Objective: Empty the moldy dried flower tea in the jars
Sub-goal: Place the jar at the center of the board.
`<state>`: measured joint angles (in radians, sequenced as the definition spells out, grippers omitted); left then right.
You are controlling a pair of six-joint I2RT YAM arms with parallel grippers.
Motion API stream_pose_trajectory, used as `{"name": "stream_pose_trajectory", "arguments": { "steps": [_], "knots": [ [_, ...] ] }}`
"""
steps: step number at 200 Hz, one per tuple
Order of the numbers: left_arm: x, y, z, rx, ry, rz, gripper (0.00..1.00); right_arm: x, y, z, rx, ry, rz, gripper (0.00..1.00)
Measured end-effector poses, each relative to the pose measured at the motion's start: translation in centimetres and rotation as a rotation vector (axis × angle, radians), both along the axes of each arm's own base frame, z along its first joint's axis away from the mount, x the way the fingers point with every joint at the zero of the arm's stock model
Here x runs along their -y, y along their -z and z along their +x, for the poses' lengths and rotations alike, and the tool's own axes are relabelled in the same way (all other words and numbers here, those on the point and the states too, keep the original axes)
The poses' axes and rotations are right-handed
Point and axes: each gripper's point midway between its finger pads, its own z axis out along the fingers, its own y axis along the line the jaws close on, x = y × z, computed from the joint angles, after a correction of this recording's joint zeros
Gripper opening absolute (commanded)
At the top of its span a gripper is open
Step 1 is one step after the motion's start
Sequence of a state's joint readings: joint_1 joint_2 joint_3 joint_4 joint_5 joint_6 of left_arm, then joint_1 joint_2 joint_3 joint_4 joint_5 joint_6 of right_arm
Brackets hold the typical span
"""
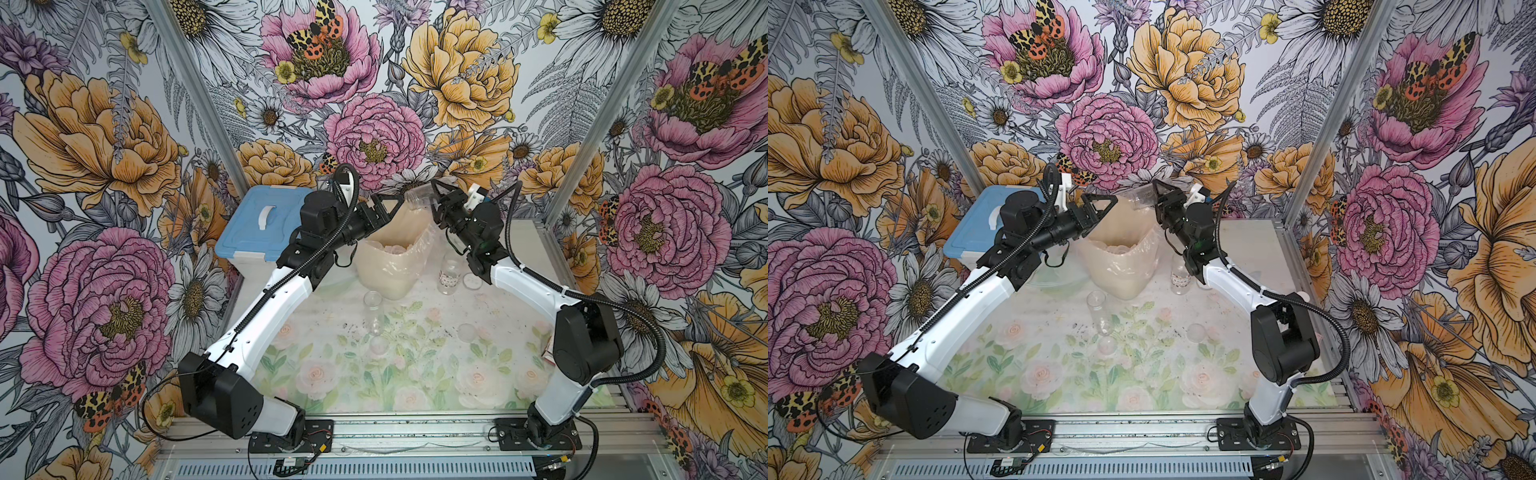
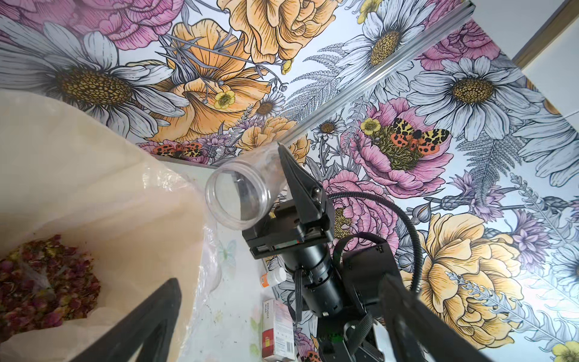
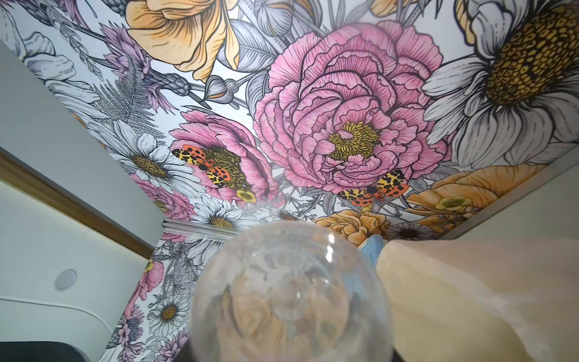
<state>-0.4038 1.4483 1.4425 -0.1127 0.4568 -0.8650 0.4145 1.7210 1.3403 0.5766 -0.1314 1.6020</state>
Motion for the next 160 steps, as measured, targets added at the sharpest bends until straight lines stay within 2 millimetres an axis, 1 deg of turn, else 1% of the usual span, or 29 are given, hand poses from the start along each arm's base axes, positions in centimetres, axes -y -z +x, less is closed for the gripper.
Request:
{"name": "stream_pose_trajectory", "arguments": {
  "steps": [37,70,86,103,139,160],
  "knots": [
    [0.8,1.2,1.8,-0.074,-0.006,-0.022,0.99,-0.2,-1.4,-1.4,0.022,-0.019,0.046,0.09],
    [1.6,2.8,3.0,-0.137,-0.004,-0.049,0.99,-1.1,-0.8,-1.9,0.011,-0.042,0.056,0.09],
    [1.9,2.7,3.2,-0.141,-0.001,-0.069,0.99,-1.3,-0.7,-2.1,0.006,-0.048,0.059,0.09],
    [2.1,2.2,3.1,-0.129,0.008,-0.086,0.99,-1.5,-0.6,-2.1,0.003,-0.051,0.062,0.09],
    [2.7,1.6,2.8,-0.122,0.031,-0.111,0.92,-1.8,-0.5,-2.3,-0.001,-0.058,0.062,0.09],
    [3.2,1.8,2.9,-0.127,0.04,-0.118,0.9,-2.0,-0.5,-2.4,-0.001,-0.062,0.062,0.09]
  ]
}}
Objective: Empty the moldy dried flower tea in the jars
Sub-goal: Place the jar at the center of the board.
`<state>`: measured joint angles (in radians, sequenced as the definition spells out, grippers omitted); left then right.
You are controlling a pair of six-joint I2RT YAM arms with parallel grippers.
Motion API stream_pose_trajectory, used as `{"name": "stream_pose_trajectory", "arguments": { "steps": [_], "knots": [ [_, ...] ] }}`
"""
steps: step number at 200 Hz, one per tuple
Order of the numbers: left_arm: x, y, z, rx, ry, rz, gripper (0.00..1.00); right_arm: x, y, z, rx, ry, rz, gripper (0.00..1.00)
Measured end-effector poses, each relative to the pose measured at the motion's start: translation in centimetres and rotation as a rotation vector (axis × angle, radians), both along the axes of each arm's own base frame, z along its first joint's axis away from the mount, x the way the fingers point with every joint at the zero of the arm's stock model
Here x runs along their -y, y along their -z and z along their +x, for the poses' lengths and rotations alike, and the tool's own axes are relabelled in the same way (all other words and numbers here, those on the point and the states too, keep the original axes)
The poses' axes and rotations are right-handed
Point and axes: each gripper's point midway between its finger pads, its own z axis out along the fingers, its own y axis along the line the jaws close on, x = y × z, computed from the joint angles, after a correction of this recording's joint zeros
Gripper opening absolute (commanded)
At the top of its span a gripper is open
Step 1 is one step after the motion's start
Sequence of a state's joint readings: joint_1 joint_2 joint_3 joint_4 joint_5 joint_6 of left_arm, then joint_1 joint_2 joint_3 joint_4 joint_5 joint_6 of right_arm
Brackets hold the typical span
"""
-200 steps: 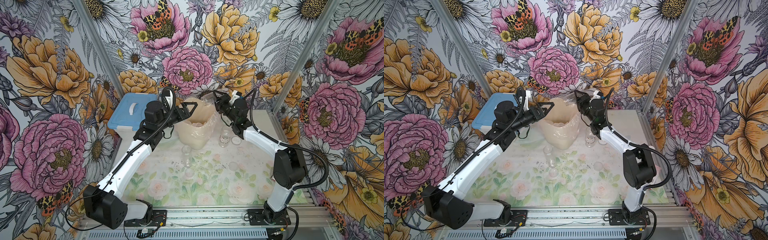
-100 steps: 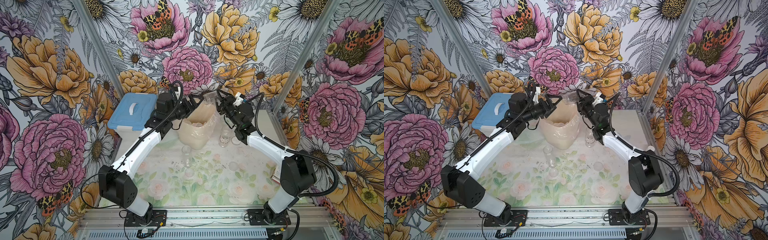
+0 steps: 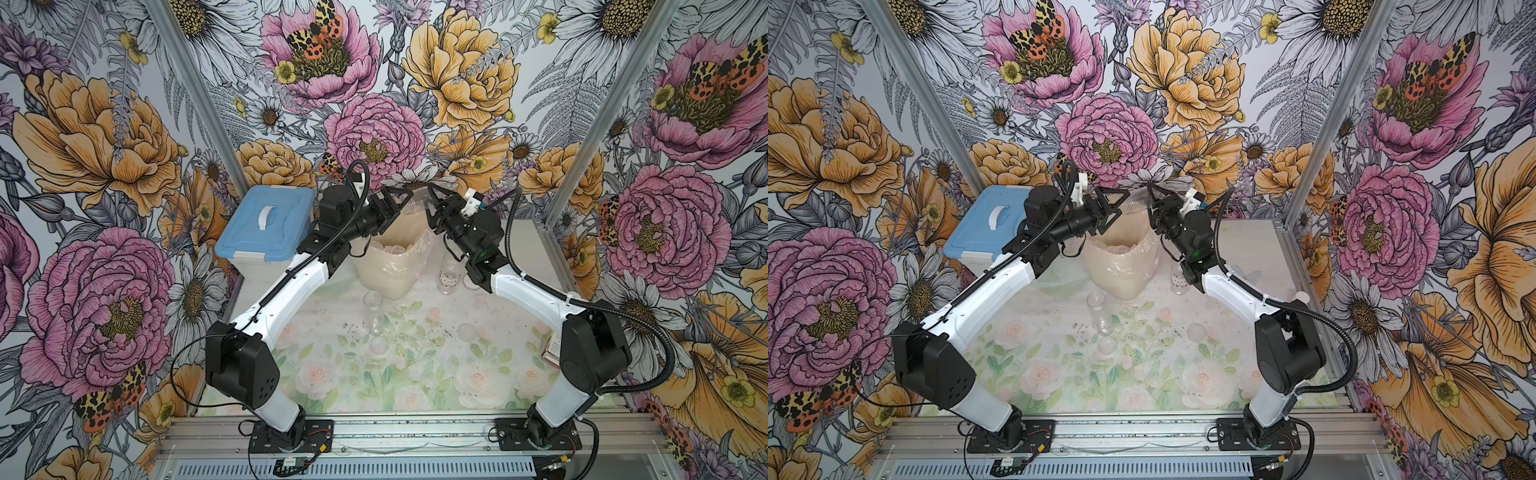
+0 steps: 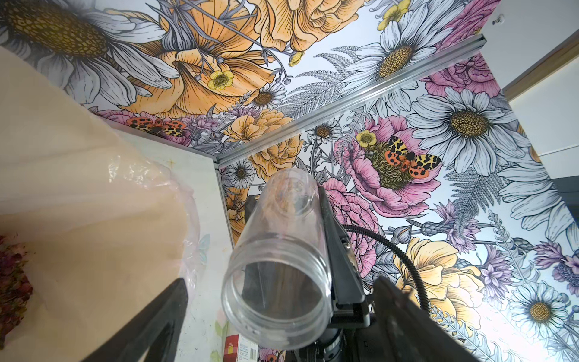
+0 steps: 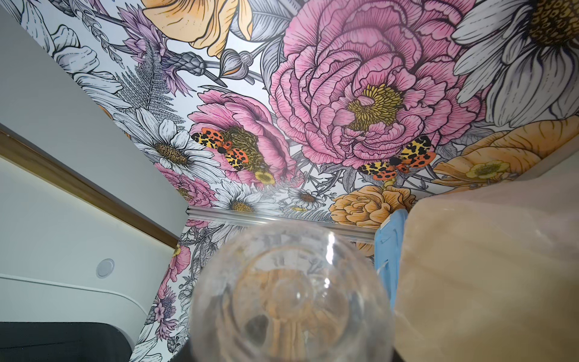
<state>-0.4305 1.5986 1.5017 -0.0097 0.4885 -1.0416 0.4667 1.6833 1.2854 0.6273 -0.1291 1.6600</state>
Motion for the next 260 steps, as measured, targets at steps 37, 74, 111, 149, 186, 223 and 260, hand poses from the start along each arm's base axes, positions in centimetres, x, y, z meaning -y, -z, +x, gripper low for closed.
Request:
{"name": "stream_pose_trajectory", "arguments": {
  "steps": [37,74,111,149,186,223,260],
  "knots": [
    [0.6,1.3,0.7,-0.029,0.005,0.004,0.83,-0.4,0.0,-0.2,0.001,-0.008,0.001,0.09],
    [0.8,0.9,0.9,-0.025,0.009,-0.008,0.77,-0.7,0.1,-0.4,-0.002,-0.015,-0.001,0.09],
    [1.2,0.4,1.1,-0.025,0.016,-0.022,0.69,-1.2,0.1,-0.7,-0.002,-0.025,-0.001,0.09],
    [1.8,0.8,1.5,-0.04,0.03,-0.033,0.58,-1.3,0.6,-0.5,-0.011,-0.025,-0.006,0.09],
    [1.9,1.2,1.6,-0.048,0.031,-0.029,0.44,-1.3,1.0,-0.3,-0.027,-0.024,0.001,0.12],
    [1.8,1.1,1.6,-0.046,0.032,-0.014,0.37,-1.3,0.9,-0.3,-0.029,-0.026,0.008,0.22],
    [1.7,1.4,1.5,-0.051,0.032,0.005,0.34,-1.3,1.2,-0.3,-0.036,-0.028,0.011,0.55]
  ]
}}
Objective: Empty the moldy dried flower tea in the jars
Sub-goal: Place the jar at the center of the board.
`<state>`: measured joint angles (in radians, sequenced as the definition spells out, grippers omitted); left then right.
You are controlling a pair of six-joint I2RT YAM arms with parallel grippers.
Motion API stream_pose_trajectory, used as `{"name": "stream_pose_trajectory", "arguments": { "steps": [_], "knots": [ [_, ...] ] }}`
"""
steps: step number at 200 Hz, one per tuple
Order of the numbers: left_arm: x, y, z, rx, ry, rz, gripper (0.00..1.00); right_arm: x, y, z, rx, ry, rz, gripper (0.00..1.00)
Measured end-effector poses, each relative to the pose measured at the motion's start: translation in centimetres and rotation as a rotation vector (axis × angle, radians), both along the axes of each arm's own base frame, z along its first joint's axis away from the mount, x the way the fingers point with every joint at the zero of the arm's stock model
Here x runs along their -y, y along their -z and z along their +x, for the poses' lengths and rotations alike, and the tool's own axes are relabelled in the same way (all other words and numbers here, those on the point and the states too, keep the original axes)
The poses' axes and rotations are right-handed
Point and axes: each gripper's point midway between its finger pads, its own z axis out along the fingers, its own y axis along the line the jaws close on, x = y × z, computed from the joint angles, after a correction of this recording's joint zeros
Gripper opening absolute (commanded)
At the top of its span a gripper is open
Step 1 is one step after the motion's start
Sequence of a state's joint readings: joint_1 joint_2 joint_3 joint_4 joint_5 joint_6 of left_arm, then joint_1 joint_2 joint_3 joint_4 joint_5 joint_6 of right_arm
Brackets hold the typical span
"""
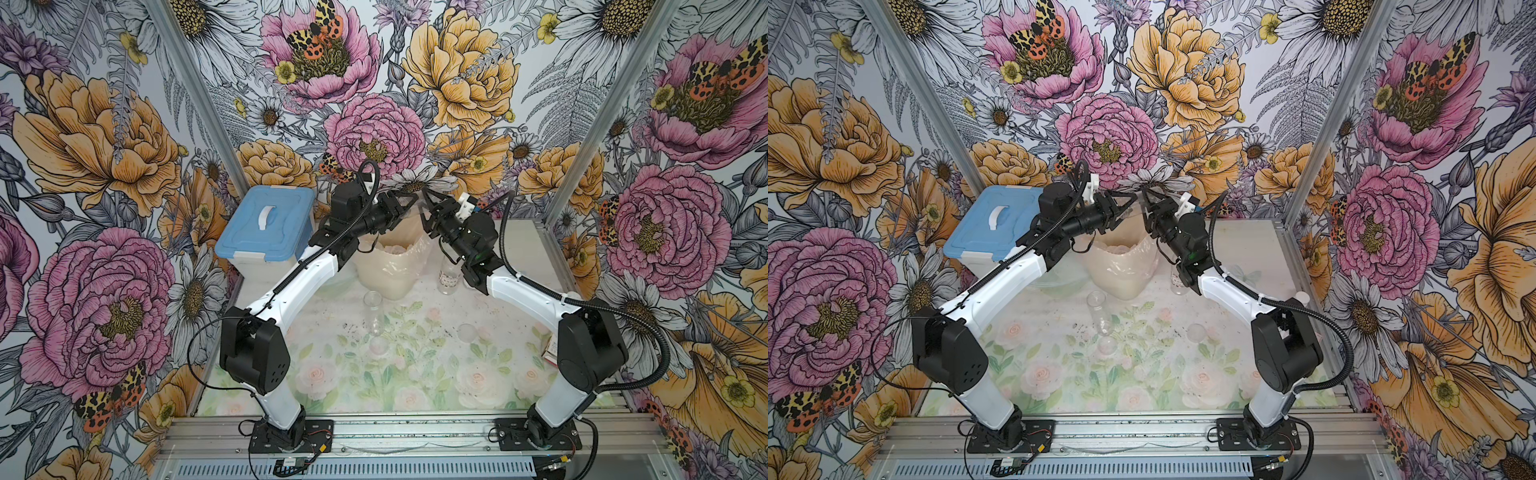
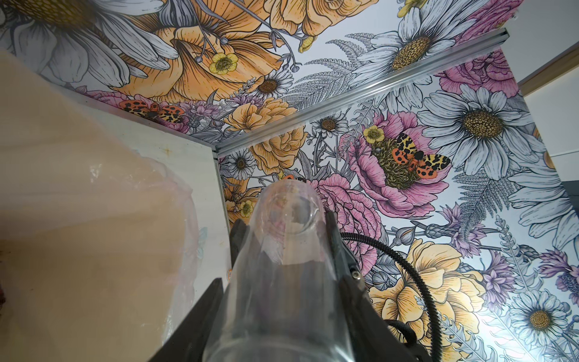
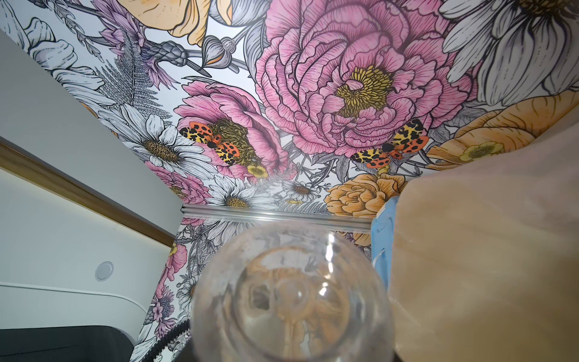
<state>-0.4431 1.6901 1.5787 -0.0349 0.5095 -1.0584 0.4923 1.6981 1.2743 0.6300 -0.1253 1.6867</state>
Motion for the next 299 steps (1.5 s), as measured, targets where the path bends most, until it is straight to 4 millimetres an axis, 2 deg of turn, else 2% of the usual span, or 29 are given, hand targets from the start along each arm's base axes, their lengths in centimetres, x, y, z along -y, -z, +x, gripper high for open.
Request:
{"name": "stream_pose_trajectory", "arguments": {
  "steps": [31,54,71,104,152,187,206,224,266,281,299],
  "knots": [
    [-0.1,0.8,0.0,-0.001,-0.001,0.04,0.32,0.1,0.6,0.0,0.005,0.006,-0.026,0.83],
    [-0.3,1.6,-0.2,-0.013,0.0,0.076,0.3,0.7,1.3,0.1,0.003,0.031,-0.063,0.94],
    [-0.4,2.0,-0.3,-0.018,0.0,0.099,0.29,1.4,1.7,-0.1,0.003,0.051,-0.093,0.99],
    [-0.5,1.5,-1.0,0.001,0.006,0.126,0.27,3.4,1.5,-0.8,0.014,0.102,-0.153,0.99],
    [-1.0,-0.4,-2.4,0.058,0.005,0.175,0.25,7.6,-0.8,-2.8,0.072,0.237,-0.274,0.99],
    [-0.2,-2.1,-4.9,0.115,0.048,0.253,0.24,12.1,-2.8,-4.7,0.12,0.374,-0.46,0.99],
    [0.8,-2.8,-6.6,0.146,0.09,0.313,0.25,14.2,-3.0,-5.6,0.134,0.427,-0.597,0.99],
    [1.7,-2.7,-8.8,0.167,0.141,0.393,0.25,15.7,-2.4,-6.1,0.132,0.449,-0.738,0.99],
    [3.1,-1.6,-13.9,0.196,0.262,0.596,0.25,18.5,0.7,-6.8,0.077,0.441,-0.989,0.99],
    [3.7,-0.5,-15.2,0.193,0.305,0.668,0.25,19.5,2.1,-7.0,0.049,0.428,-1.053,0.99],
    [4.4,1.7,-16.4,0.169,0.36,0.761,0.25,20.7,4.3,-7.3,0.005,0.409,-1.119,0.99]
  ]
}}
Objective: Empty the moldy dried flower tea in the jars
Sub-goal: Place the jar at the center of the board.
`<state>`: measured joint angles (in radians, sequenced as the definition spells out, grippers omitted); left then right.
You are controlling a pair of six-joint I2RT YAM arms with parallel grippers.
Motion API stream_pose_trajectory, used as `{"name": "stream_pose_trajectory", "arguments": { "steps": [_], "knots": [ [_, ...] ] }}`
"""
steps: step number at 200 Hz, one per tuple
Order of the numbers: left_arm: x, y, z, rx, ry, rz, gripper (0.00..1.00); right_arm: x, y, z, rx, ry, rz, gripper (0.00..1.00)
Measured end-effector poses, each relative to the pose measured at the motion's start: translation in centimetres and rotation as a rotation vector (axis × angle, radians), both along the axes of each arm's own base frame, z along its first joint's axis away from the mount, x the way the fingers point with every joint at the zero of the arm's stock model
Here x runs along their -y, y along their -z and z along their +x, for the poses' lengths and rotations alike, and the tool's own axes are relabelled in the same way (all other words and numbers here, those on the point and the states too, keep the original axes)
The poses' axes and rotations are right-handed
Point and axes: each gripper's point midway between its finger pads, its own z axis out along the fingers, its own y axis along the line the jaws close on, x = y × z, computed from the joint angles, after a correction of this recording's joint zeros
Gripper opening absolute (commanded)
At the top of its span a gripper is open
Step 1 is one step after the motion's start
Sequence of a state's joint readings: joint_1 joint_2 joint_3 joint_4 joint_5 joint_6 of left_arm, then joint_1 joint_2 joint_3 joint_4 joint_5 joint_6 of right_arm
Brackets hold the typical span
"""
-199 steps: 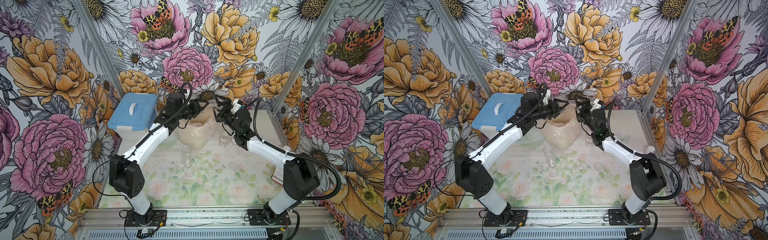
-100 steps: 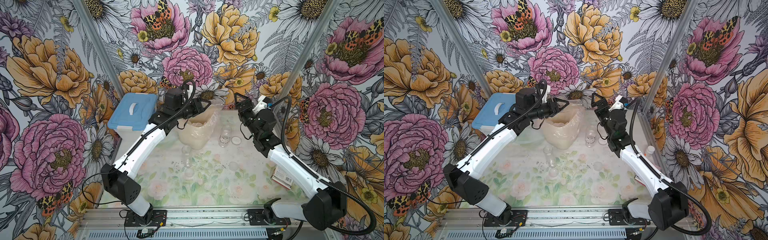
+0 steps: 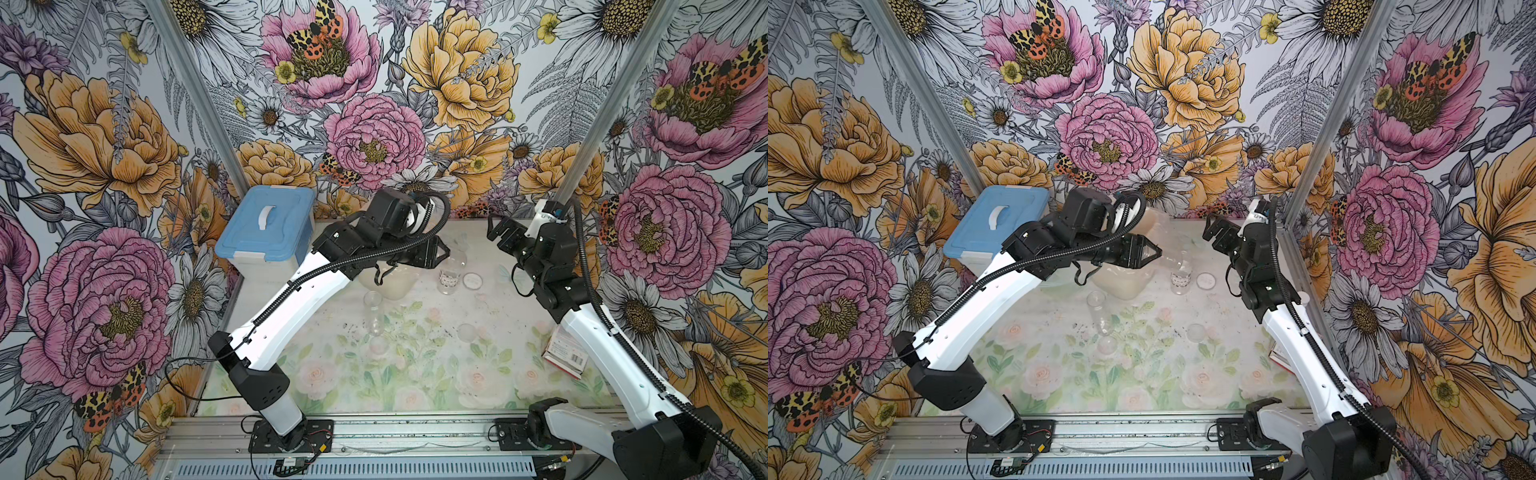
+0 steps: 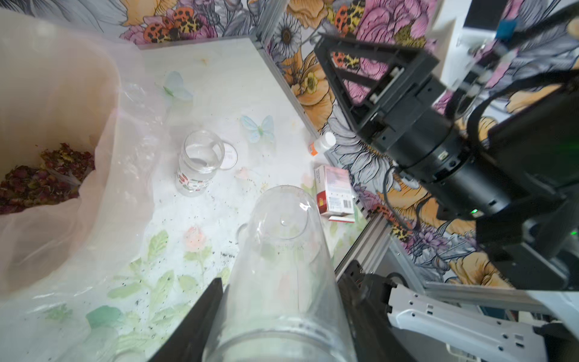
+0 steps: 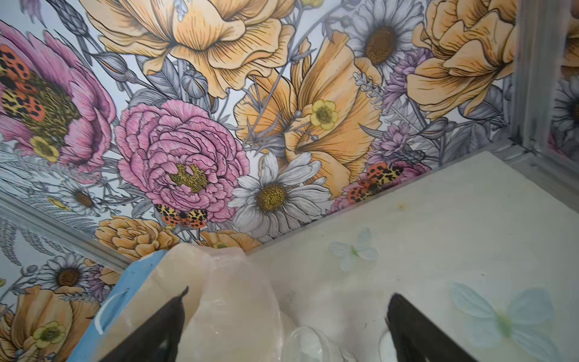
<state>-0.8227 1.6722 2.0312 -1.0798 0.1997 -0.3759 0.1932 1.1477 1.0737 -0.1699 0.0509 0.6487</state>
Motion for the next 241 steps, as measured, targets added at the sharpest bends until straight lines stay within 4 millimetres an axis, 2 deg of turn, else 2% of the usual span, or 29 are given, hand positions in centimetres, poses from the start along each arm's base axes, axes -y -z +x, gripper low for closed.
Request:
{"name": "stream_pose_trajectory", "arguments": {
  "steps": [30,47,96,122,177,215,241],
  "knots": [
    [1.0,5.5,-1.2,-0.078,0.047,0.182,0.25,1.6,3.8,-0.9,-0.095,0.015,-0.055,0.99],
    [1.4,8.3,-1.5,-0.117,0.063,0.257,0.24,2.3,5.2,-1.5,-0.131,0.022,-0.068,1.0],
    [2.3,15.2,-1.5,-0.208,0.083,0.43,0.24,3.9,6.0,-2.9,-0.139,0.04,-0.065,1.0],
    [2.7,18.0,-1.4,-0.239,0.096,0.488,0.23,4.3,6.2,-3.1,-0.142,0.042,-0.059,0.99],
    [2.8,21.6,-0.9,-0.274,0.093,0.569,0.25,4.5,6.3,-3.1,-0.148,0.032,-0.045,1.0],
    [2.6,22.2,-0.7,-0.265,0.088,0.592,0.26,4.4,6.5,-3.2,-0.153,0.022,-0.041,0.99],
    [2.6,22.5,-0.5,-0.259,0.084,0.605,0.3,4.6,6.8,-3.2,-0.161,0.025,-0.04,0.99]
  ]
}}
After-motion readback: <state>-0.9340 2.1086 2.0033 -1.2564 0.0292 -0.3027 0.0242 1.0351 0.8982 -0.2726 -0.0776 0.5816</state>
